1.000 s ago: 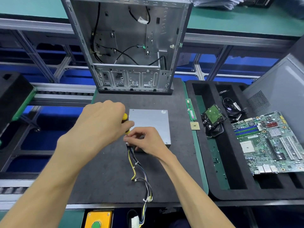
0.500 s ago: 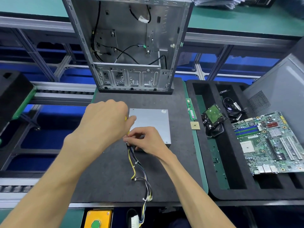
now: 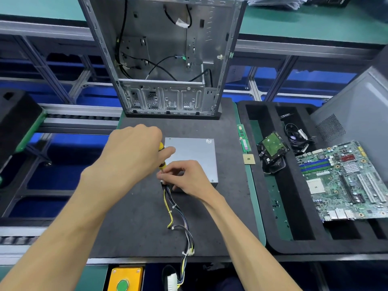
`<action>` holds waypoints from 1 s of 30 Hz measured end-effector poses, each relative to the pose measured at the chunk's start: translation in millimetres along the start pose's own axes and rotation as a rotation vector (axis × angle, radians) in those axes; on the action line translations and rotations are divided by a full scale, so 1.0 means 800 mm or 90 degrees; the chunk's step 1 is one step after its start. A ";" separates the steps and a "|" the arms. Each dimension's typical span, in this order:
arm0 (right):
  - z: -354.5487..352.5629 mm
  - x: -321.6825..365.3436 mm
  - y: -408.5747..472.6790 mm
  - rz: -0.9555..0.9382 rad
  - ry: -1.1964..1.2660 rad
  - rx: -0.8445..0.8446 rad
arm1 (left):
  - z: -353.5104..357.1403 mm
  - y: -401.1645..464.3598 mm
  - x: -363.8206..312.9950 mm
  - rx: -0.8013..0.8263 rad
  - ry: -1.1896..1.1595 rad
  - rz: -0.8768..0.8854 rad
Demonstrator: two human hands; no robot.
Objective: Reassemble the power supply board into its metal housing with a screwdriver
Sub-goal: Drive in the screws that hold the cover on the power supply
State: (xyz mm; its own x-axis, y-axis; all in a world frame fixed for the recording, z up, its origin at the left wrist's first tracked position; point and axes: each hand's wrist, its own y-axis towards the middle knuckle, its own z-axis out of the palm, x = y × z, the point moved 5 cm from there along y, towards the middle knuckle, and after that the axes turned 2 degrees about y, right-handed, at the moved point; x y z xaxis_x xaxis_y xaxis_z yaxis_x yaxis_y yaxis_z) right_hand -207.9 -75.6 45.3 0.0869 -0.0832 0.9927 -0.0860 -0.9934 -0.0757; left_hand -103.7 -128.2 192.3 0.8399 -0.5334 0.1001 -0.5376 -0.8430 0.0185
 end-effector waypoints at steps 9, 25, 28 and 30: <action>-0.001 -0.002 0.003 -0.008 0.008 -0.010 | 0.003 -0.004 -0.003 0.023 -0.050 0.074; -0.002 -0.007 0.004 0.007 0.006 -0.004 | 0.002 -0.006 -0.012 0.090 -0.057 0.068; -0.002 -0.006 0.004 0.006 0.008 0.002 | 0.003 -0.005 -0.007 0.057 -0.038 0.062; -0.001 -0.006 0.004 0.004 -0.004 0.002 | 0.000 -0.005 -0.003 0.026 0.002 0.043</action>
State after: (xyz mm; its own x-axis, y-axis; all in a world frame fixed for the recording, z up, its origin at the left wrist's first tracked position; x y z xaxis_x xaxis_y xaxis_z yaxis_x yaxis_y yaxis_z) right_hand -209.5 -78.0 40.8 0.0923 -0.0903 0.9916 -0.0838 -0.9931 -0.0827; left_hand -103.9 -123.6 192.2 0.8011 -0.5896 0.1029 -0.5901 -0.8068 -0.0289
